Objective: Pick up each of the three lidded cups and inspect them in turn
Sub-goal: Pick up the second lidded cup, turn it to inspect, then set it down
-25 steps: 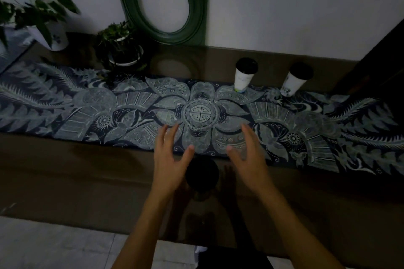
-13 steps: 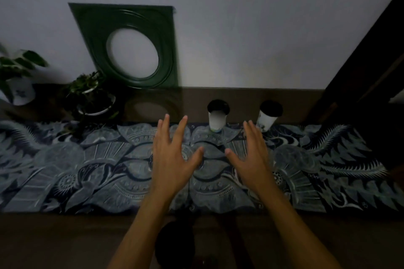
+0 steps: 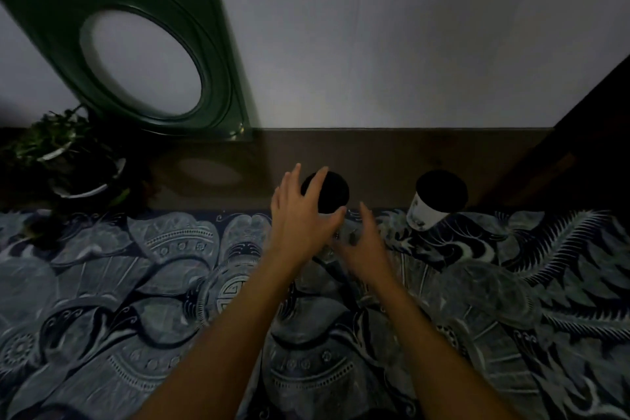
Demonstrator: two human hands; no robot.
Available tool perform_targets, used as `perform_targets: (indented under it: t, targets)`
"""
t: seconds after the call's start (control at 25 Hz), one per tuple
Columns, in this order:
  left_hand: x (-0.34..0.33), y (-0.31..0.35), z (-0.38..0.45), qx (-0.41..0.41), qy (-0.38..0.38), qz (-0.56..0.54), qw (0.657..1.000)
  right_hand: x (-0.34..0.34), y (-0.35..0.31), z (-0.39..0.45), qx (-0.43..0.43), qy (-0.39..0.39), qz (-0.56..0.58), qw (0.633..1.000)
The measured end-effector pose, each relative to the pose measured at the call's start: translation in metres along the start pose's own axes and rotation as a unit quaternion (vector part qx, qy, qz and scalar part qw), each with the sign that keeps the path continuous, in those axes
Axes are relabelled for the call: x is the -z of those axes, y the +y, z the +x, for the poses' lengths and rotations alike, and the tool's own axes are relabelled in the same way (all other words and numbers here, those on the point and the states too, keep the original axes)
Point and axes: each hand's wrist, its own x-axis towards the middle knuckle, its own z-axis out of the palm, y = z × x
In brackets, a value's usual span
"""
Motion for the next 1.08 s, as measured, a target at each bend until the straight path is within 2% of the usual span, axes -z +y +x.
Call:
perform_targets:
  t: [0.08, 0.2, 0.28, 0.36, 0.44, 0.56, 0.72, 0.88, 0.96, 1.08]
  targets:
    - [-0.014, 0.002, 0.025, 0.001, -0.005, 0.052, 0.999, -0.013, 0.008, 0.027, 0.001, -0.024, 0.060, 0.998]
    - [-0.026, 0.002, 0.042, -0.021, -0.033, 0.115, 0.993, -0.031, 0.014, 0.056, 0.056, -0.034, 0.014, 0.998]
    - [-0.032, -0.001, 0.048, -0.020, -0.063, 0.122, 0.990, -0.039, 0.010, 0.068, 0.071, -0.018, -0.003, 0.997]
    - [-0.033, -0.001, 0.047, -0.010, -0.062, 0.097, 0.993, -0.044, 0.008, 0.071, 0.070, 0.026, -0.014, 0.997]
    - [-0.031, -0.003, 0.042, 0.001, -0.038, 0.065, 0.997, -0.044, 0.009, 0.068, 0.060, 0.045, -0.027, 0.997]
    - [-0.016, -0.004, 0.026, 0.036, -0.028, -0.002, 0.999, -0.036, 0.005, 0.053, 0.057, -0.003, -0.007, 0.998]
    - [0.033, -0.008, -0.010, 0.079, 0.003, -0.092, 0.993, -0.013, -0.018, -0.004, 0.128, -0.017, -0.032, 0.991]
    - [0.096, 0.000, -0.065, 0.082, 0.080, -0.219, 0.969, 0.008, -0.075, -0.074, 0.227, -0.055, -0.104, 0.967]
    - [0.130, 0.009, -0.098, 0.065, 0.085, -0.291, 0.951, 0.017, -0.100, -0.115, 0.280, -0.063, -0.183, 0.940]
    - [0.177, 0.024, -0.147, 0.035, 0.081, -0.396, 0.914, 0.029, -0.127, -0.185, 0.344, -0.039, -0.241, 0.907]
